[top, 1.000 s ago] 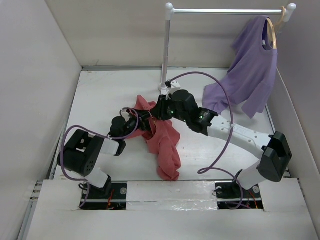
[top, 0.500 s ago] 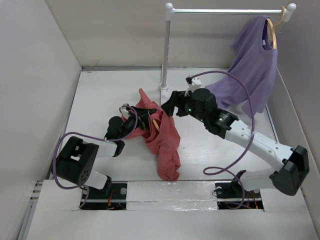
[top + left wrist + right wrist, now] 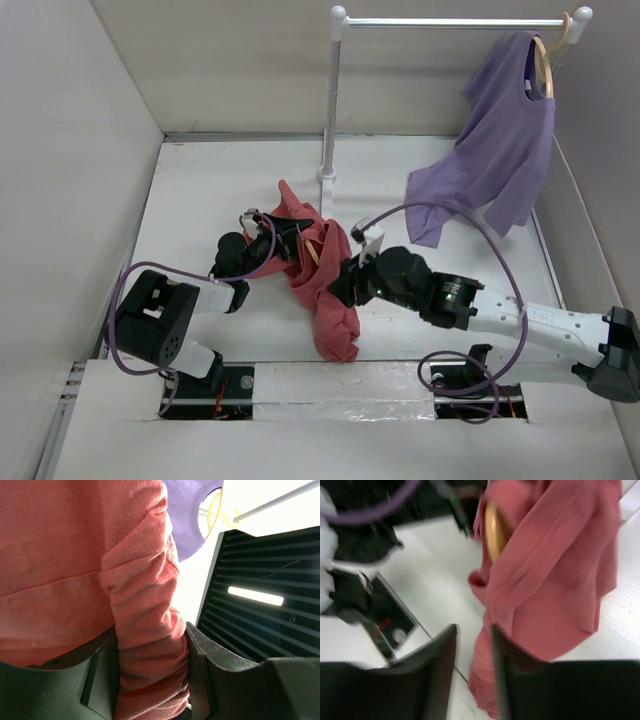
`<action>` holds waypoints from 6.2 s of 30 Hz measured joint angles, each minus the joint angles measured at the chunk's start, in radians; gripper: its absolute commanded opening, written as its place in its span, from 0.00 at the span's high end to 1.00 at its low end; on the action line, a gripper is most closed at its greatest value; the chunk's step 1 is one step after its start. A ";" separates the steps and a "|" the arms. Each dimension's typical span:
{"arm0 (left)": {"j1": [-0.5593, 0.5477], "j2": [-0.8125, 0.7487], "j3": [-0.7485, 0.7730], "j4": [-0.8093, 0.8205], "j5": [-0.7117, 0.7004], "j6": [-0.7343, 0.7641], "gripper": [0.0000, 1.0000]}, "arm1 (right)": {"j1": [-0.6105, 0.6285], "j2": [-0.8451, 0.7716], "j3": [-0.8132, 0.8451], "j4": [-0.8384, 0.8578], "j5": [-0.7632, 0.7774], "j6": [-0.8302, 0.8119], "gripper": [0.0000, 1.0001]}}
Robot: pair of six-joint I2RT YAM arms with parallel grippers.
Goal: Place the t-shirt on the hanger
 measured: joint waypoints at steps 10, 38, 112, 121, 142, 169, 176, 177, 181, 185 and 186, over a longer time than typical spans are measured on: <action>-0.001 -0.004 0.000 0.000 0.000 0.016 1.00 | 0.109 0.096 -0.018 -0.055 0.251 -0.037 0.58; -0.020 -0.113 0.000 -0.006 0.003 0.031 1.00 | 0.116 0.441 0.095 0.084 0.440 -0.114 0.55; -0.504 -0.247 0.376 -0.424 -0.705 0.666 0.26 | -0.088 -0.235 -0.044 -0.216 0.217 -0.176 1.00; -0.447 -0.165 0.391 -0.396 -0.644 0.523 0.29 | -0.038 -0.199 -0.057 -0.092 0.352 -0.226 1.00; -0.434 -0.106 0.435 -0.300 -0.606 0.377 1.00 | 0.071 -0.120 -0.149 0.154 0.542 -0.310 1.00; -0.328 -0.135 0.309 -0.269 -0.404 0.342 1.00 | 0.066 -0.472 -0.311 0.054 0.220 -0.081 0.58; -0.321 -0.135 0.308 -0.257 -0.362 0.336 1.00 | -0.031 -0.449 -0.331 0.065 0.098 -0.067 0.48; -0.321 -0.135 0.308 -0.256 -0.355 0.336 1.00 | -0.046 -0.442 -0.331 0.075 0.080 -0.071 0.48; -0.312 -0.145 0.308 -0.257 -0.325 0.336 1.00 | -0.123 -0.395 -0.328 0.121 0.001 -0.084 0.51; -0.296 -0.170 0.308 -0.278 -0.309 0.344 1.00 | -0.184 -0.364 -0.323 0.142 -0.066 -0.099 0.90; -0.291 -0.181 0.308 -0.290 -0.306 0.348 1.00 | -0.196 -0.363 -0.321 0.145 -0.083 -0.102 0.93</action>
